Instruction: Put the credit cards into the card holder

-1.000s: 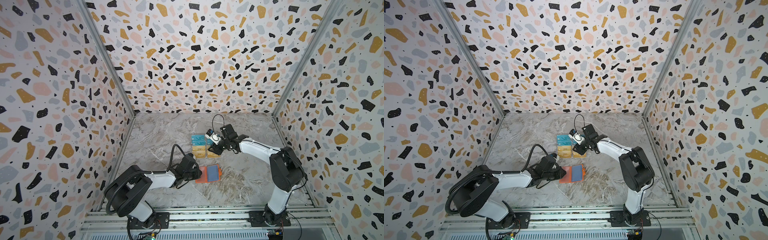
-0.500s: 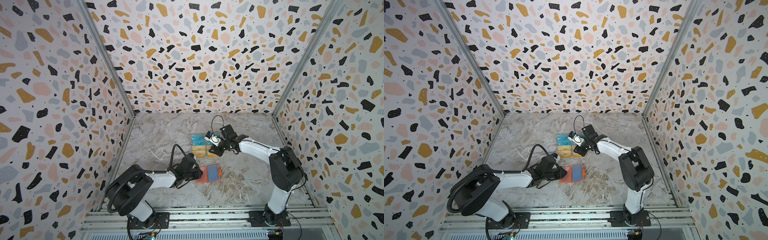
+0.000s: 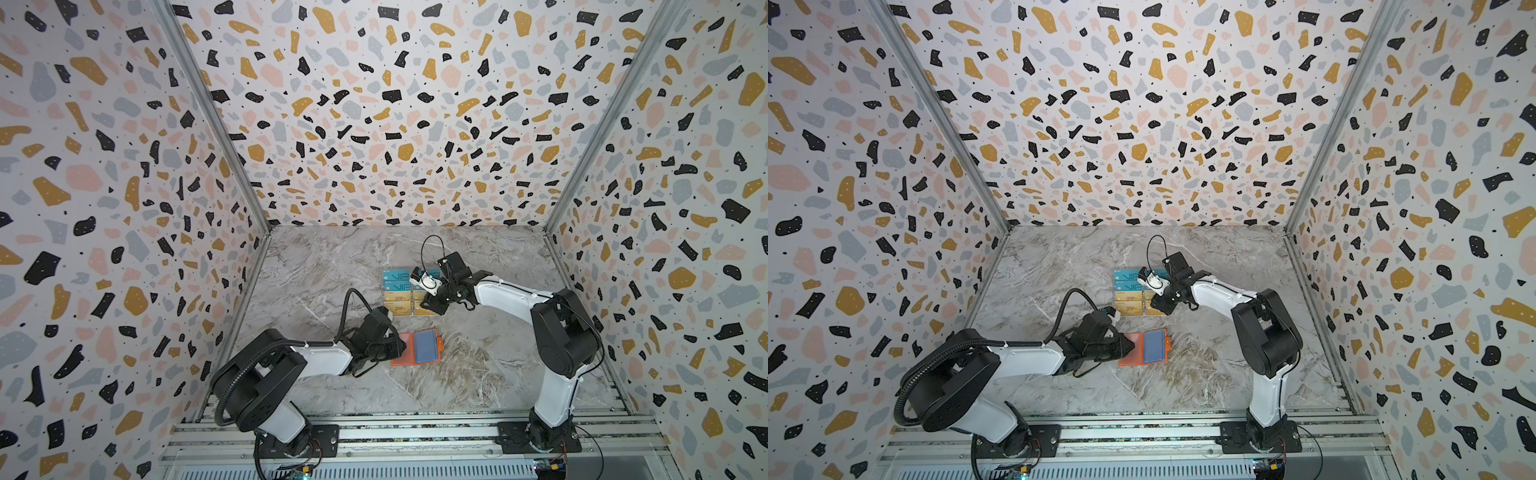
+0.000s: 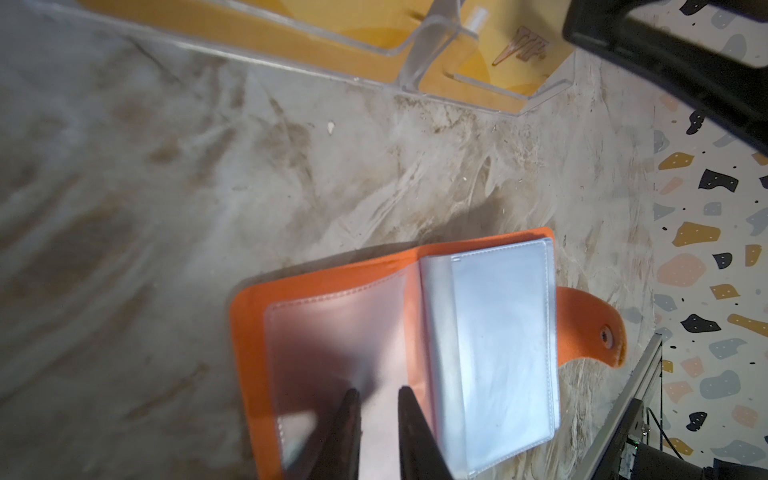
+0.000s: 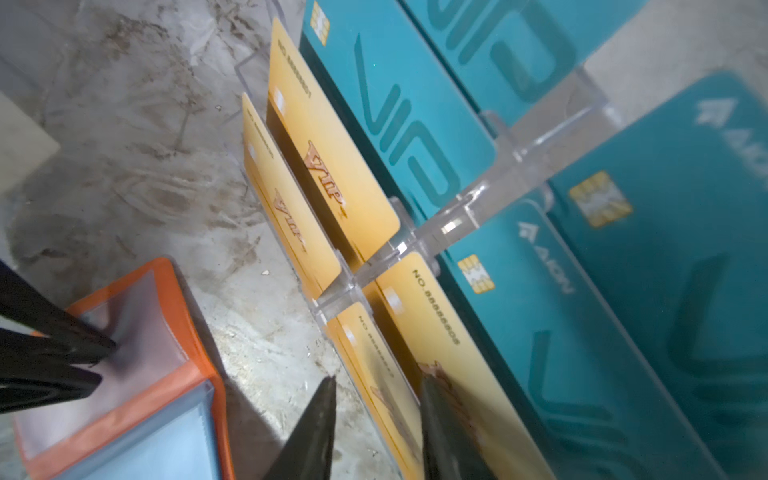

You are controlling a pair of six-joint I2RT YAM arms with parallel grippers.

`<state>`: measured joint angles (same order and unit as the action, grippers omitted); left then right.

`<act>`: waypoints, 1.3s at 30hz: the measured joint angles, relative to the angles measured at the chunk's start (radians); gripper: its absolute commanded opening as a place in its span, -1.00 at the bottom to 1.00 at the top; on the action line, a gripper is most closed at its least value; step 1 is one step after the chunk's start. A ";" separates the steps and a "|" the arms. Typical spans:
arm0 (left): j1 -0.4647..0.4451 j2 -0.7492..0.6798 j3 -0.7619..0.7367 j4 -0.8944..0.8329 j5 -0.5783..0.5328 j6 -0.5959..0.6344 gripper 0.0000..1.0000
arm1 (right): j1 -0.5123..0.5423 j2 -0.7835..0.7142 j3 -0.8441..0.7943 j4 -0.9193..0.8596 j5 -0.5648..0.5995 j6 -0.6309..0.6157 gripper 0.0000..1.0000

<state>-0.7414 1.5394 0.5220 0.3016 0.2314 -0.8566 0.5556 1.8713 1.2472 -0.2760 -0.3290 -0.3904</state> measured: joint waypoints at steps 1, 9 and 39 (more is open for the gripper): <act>0.000 0.000 0.000 0.000 0.000 0.000 -0.60 | 0.000 0.007 0.000 0.000 0.004 -0.002 -0.28; 0.000 0.000 -0.005 0.011 0.004 0.000 -0.60 | 0.003 0.018 0.000 0.004 0.002 -0.016 -0.38; 0.011 -0.003 0.000 -0.011 0.035 0.032 -0.56 | 0.006 0.018 0.002 0.002 -0.049 -0.003 -0.76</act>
<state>-0.7303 1.5364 0.5220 0.2901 0.2665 -0.8249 0.5621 1.8896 1.2488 -0.2737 -0.3782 -0.3939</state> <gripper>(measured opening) 0.219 0.128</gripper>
